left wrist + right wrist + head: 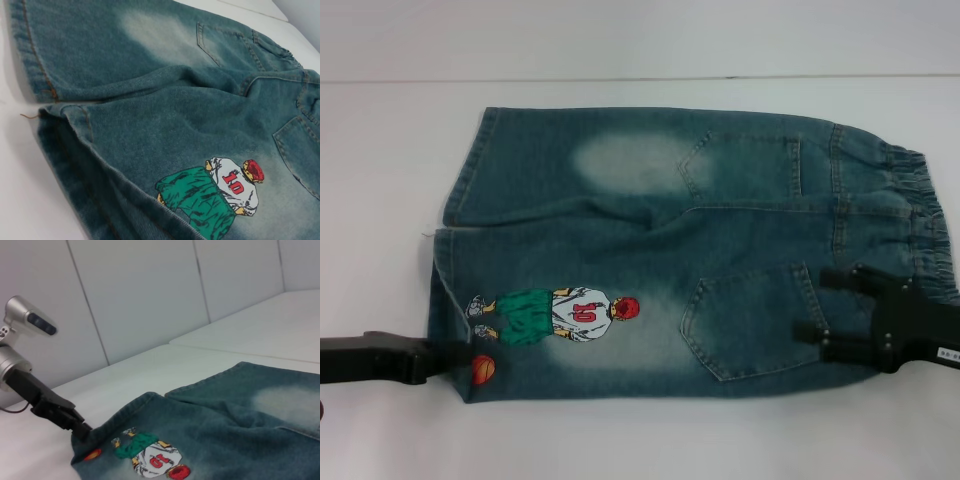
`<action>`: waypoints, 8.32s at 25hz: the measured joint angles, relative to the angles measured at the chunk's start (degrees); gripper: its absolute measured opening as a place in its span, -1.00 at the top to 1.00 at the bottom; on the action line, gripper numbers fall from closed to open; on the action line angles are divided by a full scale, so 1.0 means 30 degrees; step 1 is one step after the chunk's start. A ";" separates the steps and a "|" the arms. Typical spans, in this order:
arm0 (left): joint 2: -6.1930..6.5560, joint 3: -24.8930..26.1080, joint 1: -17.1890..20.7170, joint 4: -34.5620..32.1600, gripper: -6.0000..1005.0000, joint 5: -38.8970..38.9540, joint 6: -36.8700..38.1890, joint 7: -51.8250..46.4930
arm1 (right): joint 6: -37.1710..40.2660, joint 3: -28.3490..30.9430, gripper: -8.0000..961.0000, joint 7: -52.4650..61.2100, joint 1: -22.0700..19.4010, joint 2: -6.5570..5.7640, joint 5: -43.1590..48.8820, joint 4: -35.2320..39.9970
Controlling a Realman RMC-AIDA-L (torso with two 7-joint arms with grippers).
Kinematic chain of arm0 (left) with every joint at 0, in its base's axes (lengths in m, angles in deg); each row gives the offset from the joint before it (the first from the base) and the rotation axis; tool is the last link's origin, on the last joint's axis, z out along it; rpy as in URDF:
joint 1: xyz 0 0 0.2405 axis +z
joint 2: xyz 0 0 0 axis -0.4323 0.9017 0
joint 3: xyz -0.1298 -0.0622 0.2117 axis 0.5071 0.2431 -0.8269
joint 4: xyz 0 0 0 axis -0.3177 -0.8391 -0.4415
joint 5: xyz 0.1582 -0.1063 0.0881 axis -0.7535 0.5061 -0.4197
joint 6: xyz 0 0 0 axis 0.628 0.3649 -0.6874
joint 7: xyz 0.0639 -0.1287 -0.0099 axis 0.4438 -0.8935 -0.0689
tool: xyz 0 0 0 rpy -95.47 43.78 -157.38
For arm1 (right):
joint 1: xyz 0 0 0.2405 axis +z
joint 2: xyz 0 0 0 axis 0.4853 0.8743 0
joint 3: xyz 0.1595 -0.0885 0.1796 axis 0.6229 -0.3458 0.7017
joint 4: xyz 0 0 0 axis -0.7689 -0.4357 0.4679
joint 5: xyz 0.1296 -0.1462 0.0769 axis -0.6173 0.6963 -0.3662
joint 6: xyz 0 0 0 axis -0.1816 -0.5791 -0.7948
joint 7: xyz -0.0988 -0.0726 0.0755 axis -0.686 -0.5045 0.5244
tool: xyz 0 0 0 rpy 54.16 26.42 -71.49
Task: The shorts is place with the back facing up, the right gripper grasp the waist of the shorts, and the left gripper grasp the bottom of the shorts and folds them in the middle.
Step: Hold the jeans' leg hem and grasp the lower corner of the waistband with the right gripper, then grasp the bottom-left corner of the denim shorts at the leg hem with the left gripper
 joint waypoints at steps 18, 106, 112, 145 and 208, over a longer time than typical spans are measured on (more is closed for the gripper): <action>-0.0049 0.0022 -0.0010 -0.0366 0.77 0.0428 0.0877 0.0103 | 0.1020 0.5439 -0.94 0.9144 -0.1526 -0.1304 0.0074 0.0073; 0.0049 0.0086 -0.0172 -0.0232 0.78 0.1341 0.1523 0.0123 | -0.0860 0.6302 0.89 1.0788 -0.1061 -0.1788 0.3167 -0.0013; 0.0189 0.0368 -0.0107 -0.0273 0.78 0.2016 0.1516 0.0152 | -0.0582 0.7645 0.90 1.0597 -0.0996 -0.1769 0.2619 -0.0265; 0.1687 0.1326 -0.0792 -0.0516 -0.03 -0.0687 0.3506 -0.5663 | -0.0030 0.7830 0.85 1.0401 -0.0877 -0.1830 0.0833 -0.1126; 0.1131 0.0296 -0.1798 0.0208 -0.68 -0.3127 0.2681 -0.5901 | 0.0117 0.7713 0.75 1.0041 -0.0887 -0.1901 0.0824 -0.1121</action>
